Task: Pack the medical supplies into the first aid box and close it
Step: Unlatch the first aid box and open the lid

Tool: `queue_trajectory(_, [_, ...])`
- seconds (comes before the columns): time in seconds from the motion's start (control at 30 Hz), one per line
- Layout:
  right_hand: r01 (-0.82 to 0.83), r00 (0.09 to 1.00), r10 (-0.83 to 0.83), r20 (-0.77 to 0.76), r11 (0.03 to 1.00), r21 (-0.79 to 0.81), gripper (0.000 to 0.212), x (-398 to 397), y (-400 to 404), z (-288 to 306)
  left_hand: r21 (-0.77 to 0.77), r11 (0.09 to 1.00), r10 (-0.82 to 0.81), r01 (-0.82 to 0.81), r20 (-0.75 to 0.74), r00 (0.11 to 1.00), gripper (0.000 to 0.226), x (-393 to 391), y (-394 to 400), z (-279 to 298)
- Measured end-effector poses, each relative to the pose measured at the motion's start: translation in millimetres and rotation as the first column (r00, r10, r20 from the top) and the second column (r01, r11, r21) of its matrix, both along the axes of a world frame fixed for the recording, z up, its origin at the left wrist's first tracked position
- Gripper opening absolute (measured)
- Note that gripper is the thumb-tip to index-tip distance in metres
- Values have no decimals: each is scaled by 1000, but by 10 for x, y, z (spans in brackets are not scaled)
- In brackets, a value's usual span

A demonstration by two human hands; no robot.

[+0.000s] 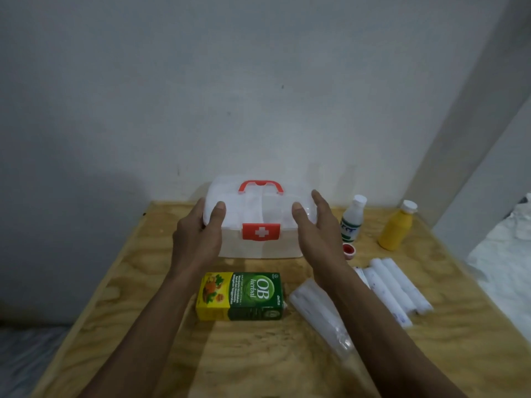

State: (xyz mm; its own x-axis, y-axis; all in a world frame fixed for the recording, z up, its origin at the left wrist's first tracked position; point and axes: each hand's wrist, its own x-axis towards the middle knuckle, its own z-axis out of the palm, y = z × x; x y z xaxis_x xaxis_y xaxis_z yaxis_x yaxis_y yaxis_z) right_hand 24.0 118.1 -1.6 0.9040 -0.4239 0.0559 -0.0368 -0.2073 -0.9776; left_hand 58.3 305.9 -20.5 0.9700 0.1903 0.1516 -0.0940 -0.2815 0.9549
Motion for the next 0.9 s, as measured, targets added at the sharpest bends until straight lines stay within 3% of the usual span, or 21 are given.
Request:
queue_trajectory(0.13, [28, 1000, -28, 8, 1000, -11, 60, -60, 13, 45, 6, 1000, 6, -6, 0, 1000, 22, -56, -29, 63])
queue_trajectory(0.23, [179, 975, -172, 141, 983, -36, 57, -180, 140, 82, 122, 992, 43, -43, 3, 999, 60, 10, -37, 196])
queue_trajectory(0.33, [266, 942, -287, 175, 955, 134, 51, -298, 401, 61, 286, 957, 14, -41, 94, 995, 64, 218, -89, 387])
queue_trajectory(0.4, [296, 939, -327, 106, 926, 237, 56, -309, 586, 46, 394, 919, -55, 6, 112, 992, 62, 356, -151, 476])
queue_trajectory(0.57, [400, 913, -387, -131, 779, 484, 72, -153, 878, 55, 583, 802, -155, 130, -8, 988, 61, 543, -236, 416])
queue_trajectory(0.73, [471, 877, -412, -248, 633, 615, 71, -43, 947, 58, 592, 793, -180, 141, 7, 984, 57, 555, -169, 348])
queue_trajectory(0.9, [434, 895, -381, -232, 623, 650, 68, -75, 925, 49, 578, 804, -183, 138, 19, 983, 57, 518, -162, 370])
